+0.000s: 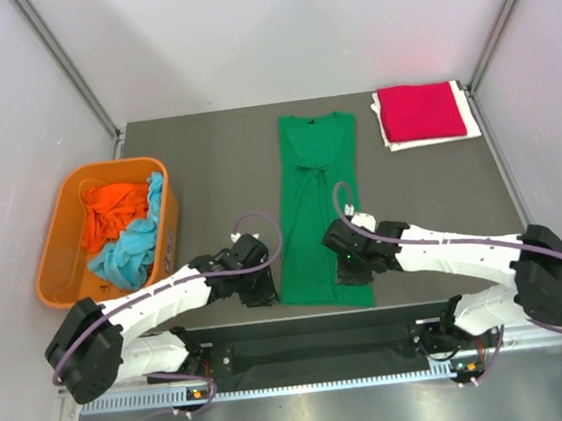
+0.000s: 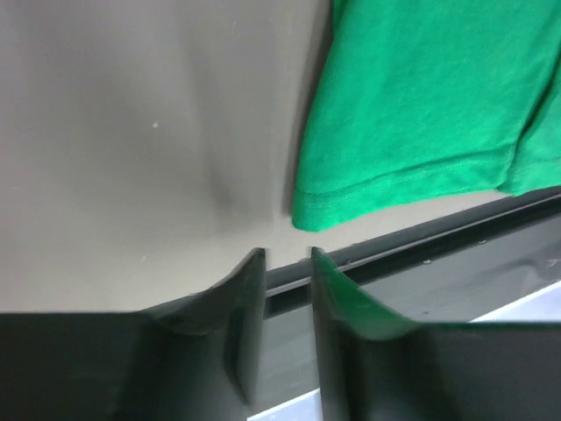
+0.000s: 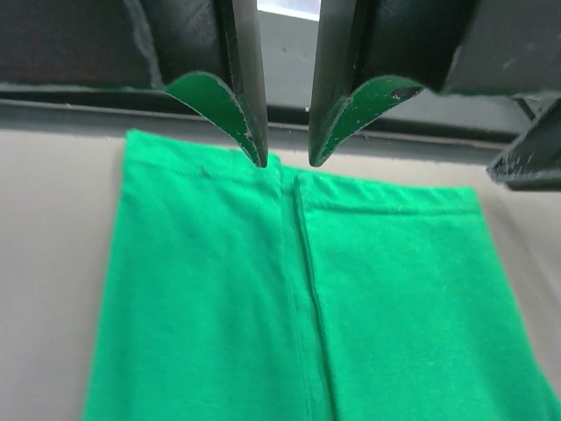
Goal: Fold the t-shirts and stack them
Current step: Fold the tshirt
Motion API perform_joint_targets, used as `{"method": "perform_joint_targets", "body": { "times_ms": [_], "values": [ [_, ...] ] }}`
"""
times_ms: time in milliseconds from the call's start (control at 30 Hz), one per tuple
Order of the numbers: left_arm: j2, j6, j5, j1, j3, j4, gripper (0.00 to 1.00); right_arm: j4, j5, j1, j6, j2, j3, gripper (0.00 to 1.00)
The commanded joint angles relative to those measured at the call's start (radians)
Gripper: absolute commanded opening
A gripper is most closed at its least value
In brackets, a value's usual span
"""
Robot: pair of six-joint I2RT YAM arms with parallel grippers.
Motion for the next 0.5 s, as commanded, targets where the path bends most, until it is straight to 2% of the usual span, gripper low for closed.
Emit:
{"method": "perform_joint_targets", "body": {
  "times_ms": [0, 100, 300, 400, 467],
  "values": [
    [-0.023, -0.037, 0.013, -0.003, -0.004, 0.040, 0.34, 0.076, -0.014, 0.006, -0.026, 0.066, 0.036, 0.26],
    [-0.006, -0.039, 0.034, -0.003, 0.002, 0.101, 0.39, 0.098, -0.023, 0.007, -0.026, 0.103, 0.036, 0.25],
    [0.100, -0.017, 0.025, -0.003, 0.022, 0.104, 0.37, 0.129, -0.036, 0.026, -0.013, 0.140, 0.027, 0.25],
    [0.100, -0.017, 0.005, -0.002, 0.013, 0.098, 0.33, 0.159, -0.052, 0.037, 0.004, 0.147, 0.007, 0.25],
    [0.094, -0.016, -0.004, -0.003, 0.011, 0.096, 0.24, 0.181, -0.063, 0.040, 0.015, 0.158, -0.016, 0.25]
  ]
}}
